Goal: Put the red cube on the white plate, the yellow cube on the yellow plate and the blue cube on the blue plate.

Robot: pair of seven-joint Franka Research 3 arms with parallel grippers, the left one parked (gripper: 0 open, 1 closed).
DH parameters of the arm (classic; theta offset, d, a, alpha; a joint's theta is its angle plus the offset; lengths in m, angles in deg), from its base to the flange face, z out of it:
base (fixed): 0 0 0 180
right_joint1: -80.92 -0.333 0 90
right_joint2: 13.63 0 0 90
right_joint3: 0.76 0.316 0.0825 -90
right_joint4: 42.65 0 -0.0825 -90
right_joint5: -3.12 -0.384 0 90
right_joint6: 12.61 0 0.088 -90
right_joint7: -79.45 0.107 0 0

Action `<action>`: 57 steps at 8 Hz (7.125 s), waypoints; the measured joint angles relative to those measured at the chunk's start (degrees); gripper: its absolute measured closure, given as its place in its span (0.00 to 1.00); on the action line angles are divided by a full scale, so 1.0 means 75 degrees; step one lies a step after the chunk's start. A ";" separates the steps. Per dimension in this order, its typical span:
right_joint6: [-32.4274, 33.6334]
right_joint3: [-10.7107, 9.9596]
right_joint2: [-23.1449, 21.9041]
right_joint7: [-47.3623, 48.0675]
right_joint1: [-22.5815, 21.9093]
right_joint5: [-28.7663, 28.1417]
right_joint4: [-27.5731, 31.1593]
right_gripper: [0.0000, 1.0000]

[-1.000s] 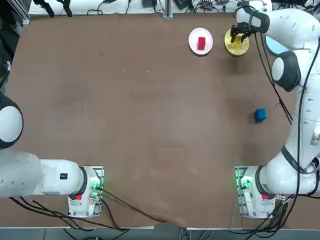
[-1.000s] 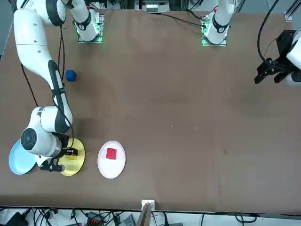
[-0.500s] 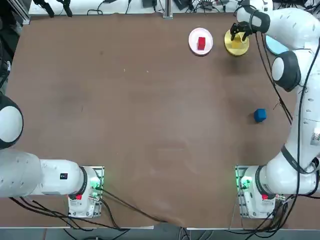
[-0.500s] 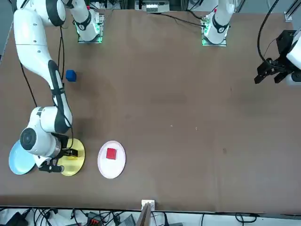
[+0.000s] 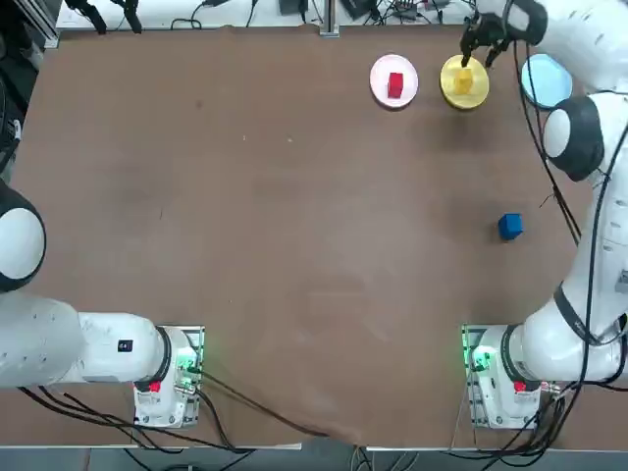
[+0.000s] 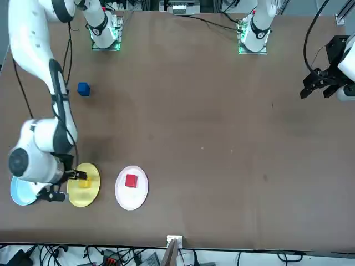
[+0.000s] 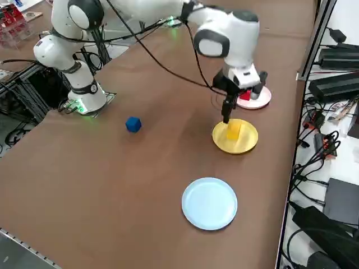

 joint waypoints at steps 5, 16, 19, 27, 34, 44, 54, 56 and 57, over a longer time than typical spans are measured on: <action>0.2332 -0.0017 -0.2517 0.0000 0.0186 -0.0003 0.2238 0.03; -0.1408 -0.0060 -0.5563 -0.0993 0.1447 -0.0002 0.9249 0.05; -0.2648 -0.0058 -0.5543 -0.1057 0.1497 -0.0002 1.0176 0.05; -0.3920 -0.0077 -0.5486 -0.1951 0.2077 -0.0002 1.0946 0.06; -0.4544 -0.0051 -0.5283 -0.1957 0.2086 -0.0002 1.1284 0.06; -0.4490 0.0035 -0.5402 -0.1970 0.2057 0.0001 1.0051 0.29; -0.1916 -0.0142 0.0299 -0.2218 0.3300 0.0009 0.0596 0.29; -0.2671 -0.0093 0.0969 -0.2160 0.3303 0.0008 -0.0091 0.29; -0.2841 -0.0066 0.1119 -0.2088 0.3248 0.0008 -0.0137 0.29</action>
